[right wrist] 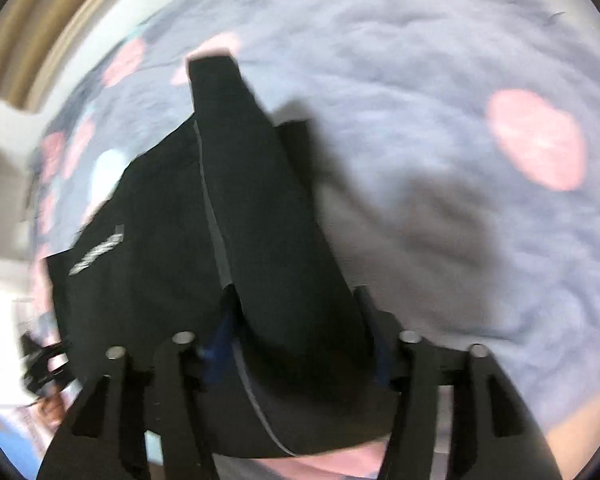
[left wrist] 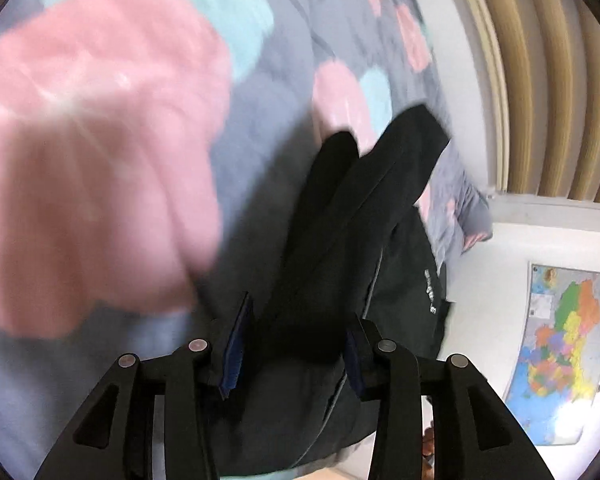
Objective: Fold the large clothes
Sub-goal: 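Lay the folded jacket flat with both grippers and release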
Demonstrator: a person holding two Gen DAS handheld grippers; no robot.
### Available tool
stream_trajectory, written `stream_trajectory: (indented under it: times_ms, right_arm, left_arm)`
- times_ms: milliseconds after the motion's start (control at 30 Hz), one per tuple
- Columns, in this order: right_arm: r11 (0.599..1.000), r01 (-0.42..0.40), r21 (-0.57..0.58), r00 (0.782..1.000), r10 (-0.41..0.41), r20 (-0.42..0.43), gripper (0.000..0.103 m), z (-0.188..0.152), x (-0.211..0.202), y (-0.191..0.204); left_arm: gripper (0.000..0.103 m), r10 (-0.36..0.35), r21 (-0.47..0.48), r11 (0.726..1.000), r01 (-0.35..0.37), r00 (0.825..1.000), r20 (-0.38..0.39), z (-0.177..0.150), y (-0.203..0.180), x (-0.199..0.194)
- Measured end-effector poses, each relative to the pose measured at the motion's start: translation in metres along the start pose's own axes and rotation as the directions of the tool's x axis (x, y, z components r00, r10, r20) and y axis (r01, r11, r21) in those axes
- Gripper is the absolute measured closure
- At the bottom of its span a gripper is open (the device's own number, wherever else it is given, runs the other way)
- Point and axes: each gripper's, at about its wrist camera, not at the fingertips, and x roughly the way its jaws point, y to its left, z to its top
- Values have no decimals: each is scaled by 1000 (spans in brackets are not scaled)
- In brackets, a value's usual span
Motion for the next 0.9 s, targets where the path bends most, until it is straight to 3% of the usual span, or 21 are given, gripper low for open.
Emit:
stream_trajectory:
  times_ms: [67, 133, 267, 400, 467, 533, 567, 667, 767, 900]
  right_arm:
    - [998, 64, 10, 997, -64, 40, 38, -5, -15, -1]
    - [994, 110, -29, 989, -106, 103, 38, -8, -39, 8]
    - [970, 142, -198, 979, -108, 171, 35, -24, -76, 17]
    - [946, 116, -304, 988, -77, 137, 31, -43, -53, 53]
    - [939, 133, -318, 989, -106, 100, 31, -52, -30, 67]
    - [945, 98, -313, 995, -95, 25, 31, -60, 2, 72]
    - [949, 96, -300, 994, -105, -16, 31, -64, 18, 74]
    - [927, 183, -327, 977, -209, -46, 30, -73, 49, 78]
    - [912, 227, -341, 967, -252, -30, 29, -74, 54, 84]
    - [920, 226, -321, 966, -254, -46, 29, -72, 45, 83]
  left_arm:
    - [59, 49, 54, 997, -50, 999, 20, -3, -15, -17]
    - [59, 111, 180, 976, -119, 992, 53, -11, -47, -30]
    - [54, 154, 393, 902, -178, 984, 90, -40, -106, -28]
    - [47, 208, 516, 824, -233, 972, 107, -75, -149, 10]
    - [47, 301, 546, 782, -302, 949, 93, -86, -160, 44]
    - [47, 439, 552, 729, -405, 895, 77, -95, -151, 86]
    - [47, 467, 533, 727, -433, 881, 80, -96, -143, 100]
    - [45, 468, 493, 745, -449, 879, 93, -99, -128, 106]
    - [45, 482, 509, 729, -458, 871, 95, -100, -132, 105]
    - [45, 498, 523, 706, -477, 860, 112, -107, -147, 92]
